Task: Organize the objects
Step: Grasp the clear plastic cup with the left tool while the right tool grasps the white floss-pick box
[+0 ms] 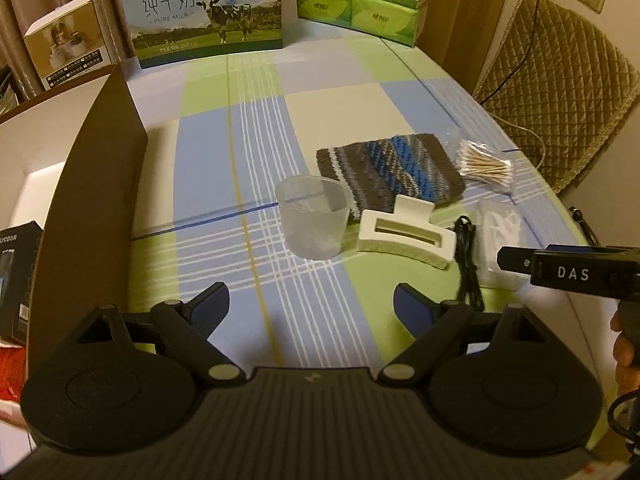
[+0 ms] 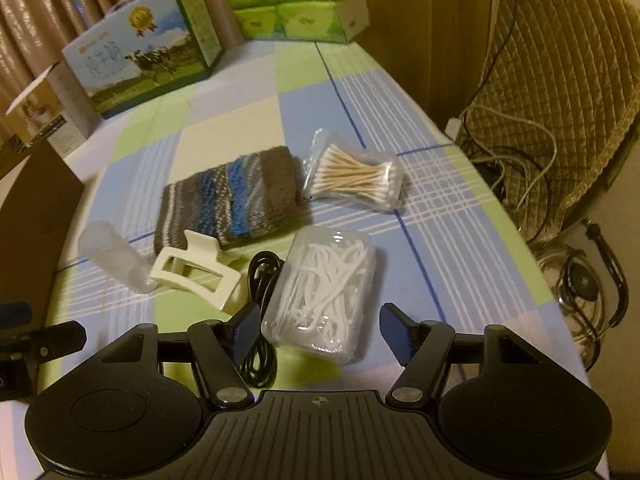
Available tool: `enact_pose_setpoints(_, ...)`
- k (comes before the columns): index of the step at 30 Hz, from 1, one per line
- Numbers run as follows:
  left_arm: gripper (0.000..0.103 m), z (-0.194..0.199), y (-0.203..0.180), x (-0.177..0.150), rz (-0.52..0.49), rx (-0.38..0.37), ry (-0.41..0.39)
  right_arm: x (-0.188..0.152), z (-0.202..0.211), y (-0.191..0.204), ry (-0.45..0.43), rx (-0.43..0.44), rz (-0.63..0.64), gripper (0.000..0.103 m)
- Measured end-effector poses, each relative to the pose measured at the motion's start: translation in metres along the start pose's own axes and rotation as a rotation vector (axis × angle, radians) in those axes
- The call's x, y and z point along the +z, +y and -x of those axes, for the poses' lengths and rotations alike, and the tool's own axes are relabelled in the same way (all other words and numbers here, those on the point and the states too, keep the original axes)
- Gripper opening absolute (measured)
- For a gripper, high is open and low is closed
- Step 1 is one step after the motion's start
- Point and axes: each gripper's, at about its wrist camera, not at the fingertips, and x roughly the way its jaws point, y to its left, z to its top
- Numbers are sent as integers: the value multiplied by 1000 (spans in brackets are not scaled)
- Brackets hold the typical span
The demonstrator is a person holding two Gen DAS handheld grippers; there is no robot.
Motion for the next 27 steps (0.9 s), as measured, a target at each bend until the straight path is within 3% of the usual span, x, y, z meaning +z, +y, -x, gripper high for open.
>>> enact_pose_setpoints(8,87,-23,-2,9,-26,9,-5,4,-25,3,27,-23,10,59)
enact_pose_setpoints(27,86,-64,2,28,-65,-29,-95,9,-16,-44,33,-33,-75,59)
